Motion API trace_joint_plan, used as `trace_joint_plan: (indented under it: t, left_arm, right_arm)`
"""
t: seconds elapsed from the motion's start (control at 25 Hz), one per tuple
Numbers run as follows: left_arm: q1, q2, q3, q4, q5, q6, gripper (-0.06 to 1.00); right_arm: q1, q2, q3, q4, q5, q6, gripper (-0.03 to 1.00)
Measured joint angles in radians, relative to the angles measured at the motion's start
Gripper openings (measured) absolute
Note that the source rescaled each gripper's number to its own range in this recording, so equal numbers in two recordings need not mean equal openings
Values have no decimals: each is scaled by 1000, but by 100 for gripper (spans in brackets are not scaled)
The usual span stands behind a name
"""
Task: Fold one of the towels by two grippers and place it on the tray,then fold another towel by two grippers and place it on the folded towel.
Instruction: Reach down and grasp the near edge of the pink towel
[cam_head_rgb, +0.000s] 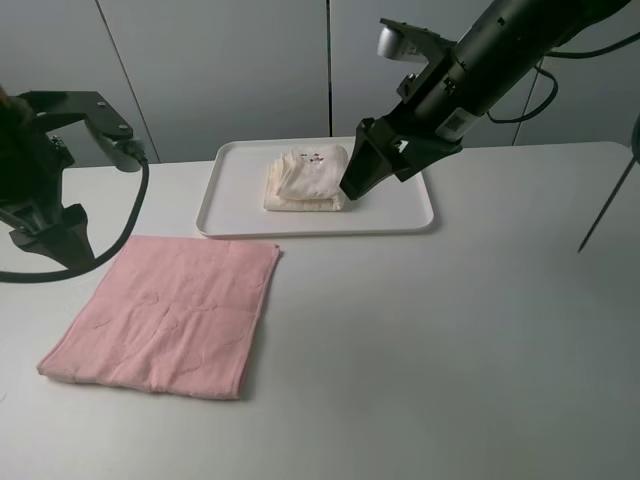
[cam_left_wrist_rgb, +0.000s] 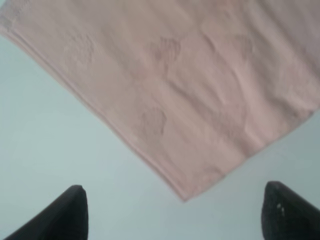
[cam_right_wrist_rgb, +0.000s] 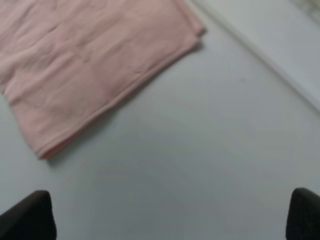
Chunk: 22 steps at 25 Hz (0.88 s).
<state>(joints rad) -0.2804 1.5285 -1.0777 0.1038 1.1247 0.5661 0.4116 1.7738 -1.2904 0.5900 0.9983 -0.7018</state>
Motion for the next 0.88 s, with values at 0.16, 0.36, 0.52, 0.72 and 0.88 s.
trace_joint_plan:
  t: [0.16, 0.36, 0.52, 0.72, 0.88]
  left_arm:
    - [0, 0, 10, 42, 57, 122, 90]
    - [0, -2, 122, 76, -2, 241, 90]
    - [0, -4, 287, 142, -148, 271, 91]
    - [0, -4, 410, 198, -299, 275, 100]
    - [0, 23, 437, 235, -304, 275, 100]
  right_arm:
    - [185, 0, 8, -103, 0, -170, 100]
    - [339, 0, 8, -153, -77, -187, 100]
    - [423, 10, 8, -201, -116, -154, 100]
    - [513, 99, 8, -265, -120, -91, 100]
    - [553, 168, 8, -266, -137, -80, 100]
